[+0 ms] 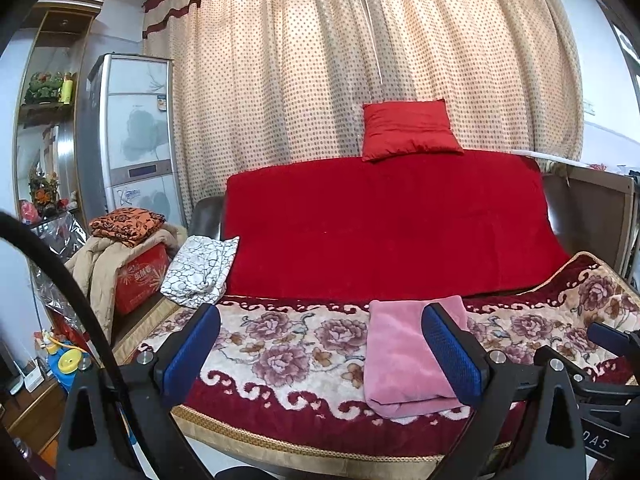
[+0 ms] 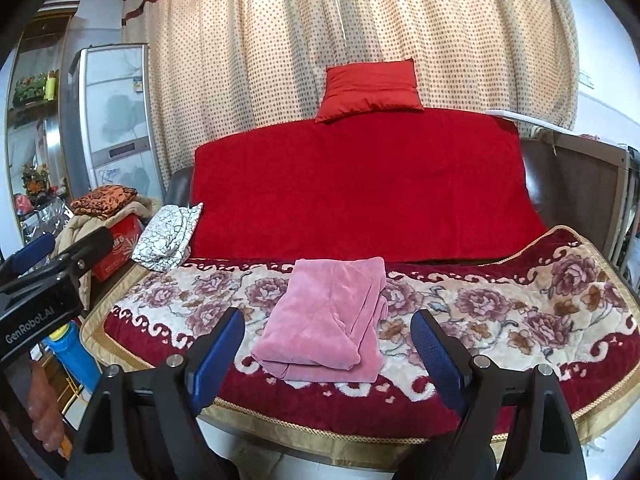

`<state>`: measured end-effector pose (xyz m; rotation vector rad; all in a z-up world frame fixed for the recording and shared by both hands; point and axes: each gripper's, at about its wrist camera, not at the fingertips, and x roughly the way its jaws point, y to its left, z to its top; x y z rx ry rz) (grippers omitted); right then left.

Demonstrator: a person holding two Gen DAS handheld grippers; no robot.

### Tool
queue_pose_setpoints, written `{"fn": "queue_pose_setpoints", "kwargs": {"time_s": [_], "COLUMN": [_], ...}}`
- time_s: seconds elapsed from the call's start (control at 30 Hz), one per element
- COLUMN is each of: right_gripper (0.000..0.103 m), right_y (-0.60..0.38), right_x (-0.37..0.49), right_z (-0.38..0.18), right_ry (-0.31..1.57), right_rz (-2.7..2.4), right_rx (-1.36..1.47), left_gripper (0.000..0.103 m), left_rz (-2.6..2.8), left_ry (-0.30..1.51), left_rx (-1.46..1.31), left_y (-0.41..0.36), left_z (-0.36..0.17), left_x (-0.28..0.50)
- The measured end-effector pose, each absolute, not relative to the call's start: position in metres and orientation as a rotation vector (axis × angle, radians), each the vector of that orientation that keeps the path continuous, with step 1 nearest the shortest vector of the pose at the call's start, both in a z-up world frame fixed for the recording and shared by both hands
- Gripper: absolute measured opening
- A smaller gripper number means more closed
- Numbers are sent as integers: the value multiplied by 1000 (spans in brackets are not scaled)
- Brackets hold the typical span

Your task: Fold large clothes

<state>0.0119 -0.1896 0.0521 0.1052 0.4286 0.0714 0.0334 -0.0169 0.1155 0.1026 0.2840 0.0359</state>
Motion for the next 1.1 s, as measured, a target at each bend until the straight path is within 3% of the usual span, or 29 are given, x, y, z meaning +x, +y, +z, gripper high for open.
{"fn": "queue_pose_setpoints", "kwargs": {"time_s": [1.1], "right_gripper": [88], "right_y": [-173], "right_x": [2], "right_z": [69], "right_ry": [386], "right_rz": [70], "right_rx": [67], "left_gripper": [100], "left_rz": [53], "left_ry": [202], "left_rx": [111], "left_y": [-4], "left_z": [136], "left_x": [5]}}
